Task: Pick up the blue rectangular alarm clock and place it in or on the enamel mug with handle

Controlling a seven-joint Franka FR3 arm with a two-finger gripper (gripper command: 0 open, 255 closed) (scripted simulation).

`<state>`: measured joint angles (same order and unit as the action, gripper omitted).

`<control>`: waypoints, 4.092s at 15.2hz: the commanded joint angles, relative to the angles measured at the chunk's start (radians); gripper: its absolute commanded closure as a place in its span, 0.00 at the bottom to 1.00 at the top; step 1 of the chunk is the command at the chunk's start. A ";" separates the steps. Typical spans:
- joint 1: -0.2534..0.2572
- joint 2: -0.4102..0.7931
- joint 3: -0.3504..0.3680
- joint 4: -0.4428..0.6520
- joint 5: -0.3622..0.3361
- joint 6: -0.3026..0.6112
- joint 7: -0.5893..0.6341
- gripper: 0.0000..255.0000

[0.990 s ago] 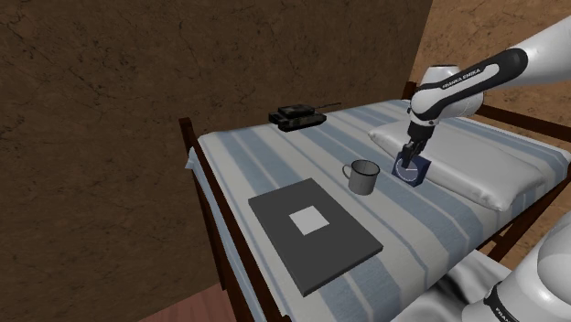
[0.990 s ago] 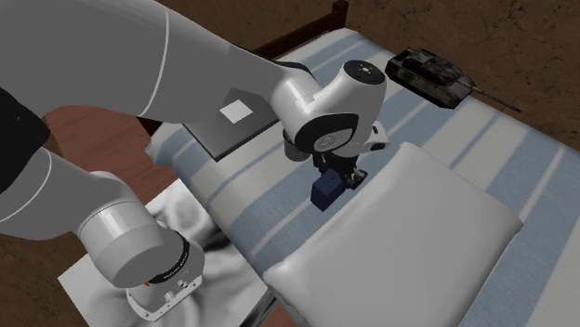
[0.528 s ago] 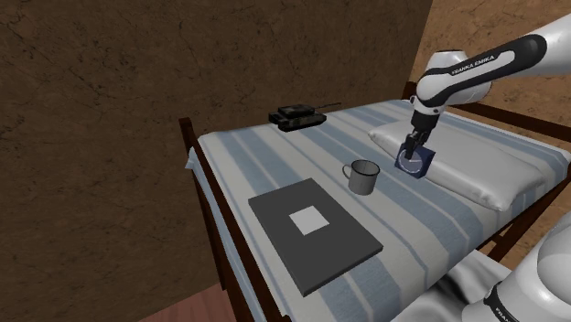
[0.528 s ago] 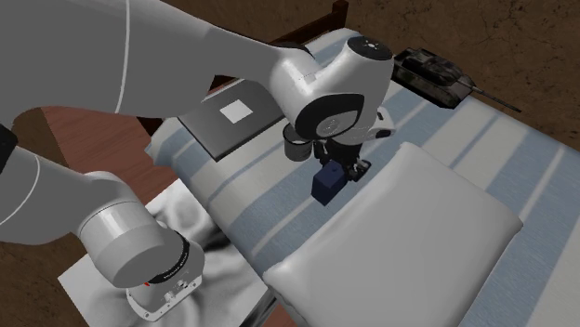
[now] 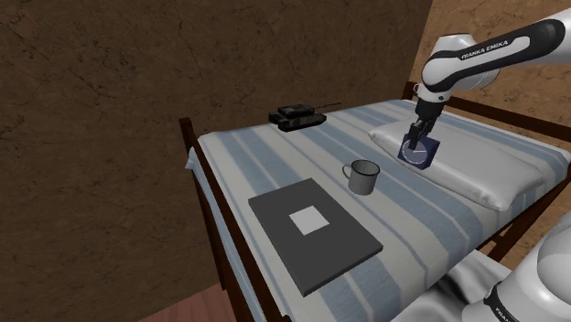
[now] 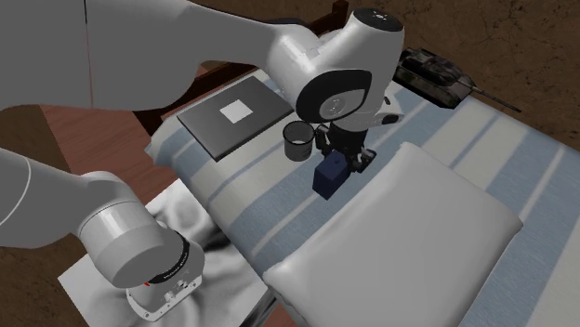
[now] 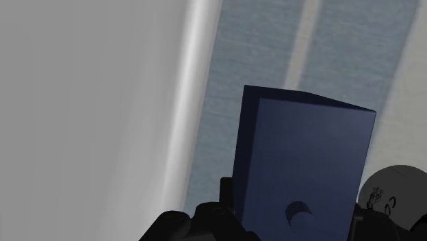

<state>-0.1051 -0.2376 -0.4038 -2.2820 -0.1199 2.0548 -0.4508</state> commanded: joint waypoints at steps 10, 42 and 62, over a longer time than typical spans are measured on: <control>0.002 -0.041 0.016 0.117 -0.004 -0.157 0.005 1.00; 0.157 0.122 0.230 0.159 0.086 -0.056 0.336 1.00; 0.158 0.108 0.232 0.208 0.085 -0.119 0.338 0.00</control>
<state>0.0518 -0.1158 -0.1734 -2.0982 -0.0332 1.9750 -0.1159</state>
